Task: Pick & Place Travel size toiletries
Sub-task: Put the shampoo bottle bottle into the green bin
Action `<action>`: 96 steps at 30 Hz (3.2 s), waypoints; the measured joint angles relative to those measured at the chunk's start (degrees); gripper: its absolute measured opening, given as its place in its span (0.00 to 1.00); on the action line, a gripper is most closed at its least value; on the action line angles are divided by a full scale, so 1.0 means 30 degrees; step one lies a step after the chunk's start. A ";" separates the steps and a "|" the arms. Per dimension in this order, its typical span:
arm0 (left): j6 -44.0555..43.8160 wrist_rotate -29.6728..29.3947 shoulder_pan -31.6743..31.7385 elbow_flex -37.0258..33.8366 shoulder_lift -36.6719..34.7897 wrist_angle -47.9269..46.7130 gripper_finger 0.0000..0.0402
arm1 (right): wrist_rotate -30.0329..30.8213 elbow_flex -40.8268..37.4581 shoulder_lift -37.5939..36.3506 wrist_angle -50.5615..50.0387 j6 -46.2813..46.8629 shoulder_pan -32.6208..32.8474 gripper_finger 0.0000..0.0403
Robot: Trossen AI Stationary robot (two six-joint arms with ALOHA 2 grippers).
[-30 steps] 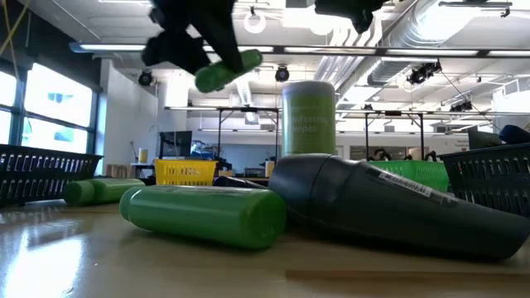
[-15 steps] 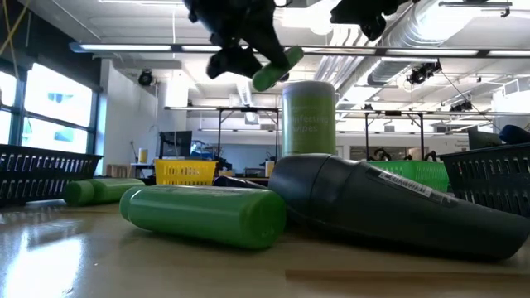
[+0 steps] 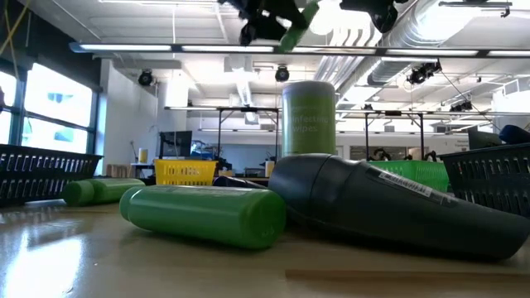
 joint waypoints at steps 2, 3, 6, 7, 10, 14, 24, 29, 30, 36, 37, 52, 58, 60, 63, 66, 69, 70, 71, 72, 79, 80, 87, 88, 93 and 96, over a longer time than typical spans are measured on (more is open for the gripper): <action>0.0801 -0.0008 0.0034 0.0802 0.0000 0.0026 0.46 | -0.0007 0.0000 0.0007 0.0006 0.0000 0.0000 0.18; 0.1260 -0.0001 0.0034 0.1219 0.0000 0.0021 0.46 | -0.0007 0.0000 0.0007 0.0012 0.0000 0.0000 0.18; 0.2819 0.0429 0.0012 0.2479 0.0000 -0.0010 0.46 | -0.0007 0.0000 0.0007 0.0142 0.0000 0.0000 0.18; 0.3143 0.0742 0.0012 0.2894 0.0000 -0.0017 0.46 | -0.0011 0.0000 0.0007 0.0307 0.0000 0.0000 0.18; 0.3259 0.1188 0.0005 0.3973 -0.0001 -0.0002 0.46 | -0.0022 0.0000 0.0007 0.1070 0.0000 0.0000 0.18; 0.3099 0.1186 -0.0034 0.4390 -0.0007 0.0015 0.46 | -0.0742 0.0000 0.0015 0.2021 0.0015 0.0000 0.18; 0.2009 0.1557 -0.0195 0.4390 0.0000 -0.0021 0.46 | -0.2918 -0.0006 0.0102 0.3442 0.0087 0.0000 0.18; 0.1570 0.1820 -0.0454 0.4390 0.0000 -0.0003 0.46 | -0.3052 -0.0007 -0.0058 0.5440 0.0078 0.0000 0.18; 0.1418 0.1820 -0.0600 0.4390 0.0000 -0.0010 0.46 | -0.3023 -0.0007 -0.0058 0.5581 0.0018 0.0000 0.18; 0.1227 0.1750 -0.1052 0.4368 0.0248 -0.0122 0.46 | -0.2917 -0.0007 -0.0039 0.5177 -0.0029 -0.0227 0.18; 0.1227 0.1640 -0.1059 0.4368 0.0248 -0.0033 0.46 | -0.2873 -0.0007 -0.0036 0.5198 -0.0036 -0.0310 0.18; 0.1227 0.1371 -0.1044 0.4368 0.0226 -0.0007 0.46 | -0.2468 -0.0007 0.0087 0.5307 0.0782 -0.0372 0.56; 0.1227 0.1376 -0.1044 0.4368 0.0226 -0.0010 0.46 | -0.2454 -0.0007 0.0829 0.6326 0.1712 -0.0364 0.78; 0.1110 0.1376 -0.1044 0.4368 0.0226 -0.0005 0.46 | -0.2625 -0.0007 0.1219 0.6711 0.1731 -0.0364 0.82; 0.1081 0.1376 -0.1044 0.4368 0.0226 -0.0013 0.46 | -0.3535 -0.0007 0.1919 0.7286 0.1761 -0.0364 0.85; 0.1081 0.1376 -0.1044 0.4368 0.0226 -0.0072 0.46 | -0.4212 -0.0016 0.2532 0.8097 0.1770 -0.0357 0.86; 0.1061 0.1376 -0.1044 0.4368 0.0226 -0.0218 0.46 | -0.4531 -0.0022 0.2855 0.9044 0.1683 -0.0372 0.84; 0.1014 0.1376 -0.1044 0.4368 0.0226 -0.0256 0.46 | -0.4536 -0.0022 0.2890 0.9306 0.1642 -0.0376 0.84; 0.1008 0.1376 -0.1044 0.4368 0.0226 -0.0279 0.46 | -0.4535 -0.0022 0.2892 0.9485 0.1628 -0.0372 0.83; 0.1008 0.1376 -0.1044 0.4368 0.0226 -0.0290 0.46 | -0.4522 -0.0022 0.2892 0.9600 0.1622 -0.0375 0.83; 0.1008 0.1394 -0.1044 0.4368 0.0211 -0.0392 0.46 | -0.4480 -0.0022 0.2892 1.0474 0.1574 -0.0383 0.77; 0.1008 0.1390 -0.1044 0.4368 0.0211 -0.0392 0.46 | -0.4431 -0.0022 0.2892 1.0491 0.1574 -0.0386 0.75; 0.1008 0.1394 -0.1044 0.4368 0.0211 -0.0418 0.46 | -0.3959 -0.0022 0.2892 1.0491 0.1575 -0.0386 0.61; 0.1008 0.1397 -0.1044 0.4368 0.0211 -0.0421 0.46 | -0.3949 -0.0022 0.2892 1.0484 0.1574 -0.0393 0.59; 0.0953 0.1292 -0.1039 0.4368 0.0211 -0.0498 0.46 | -0.3943 -0.0022 0.2892 1.0496 0.1512 -0.0391 0.50; 0.1020 0.1390 -0.1037 0.4368 0.0211 -0.0470 0.46 | -0.4103 -0.0015 0.2892 1.0564 0.1566 -0.0372 0.48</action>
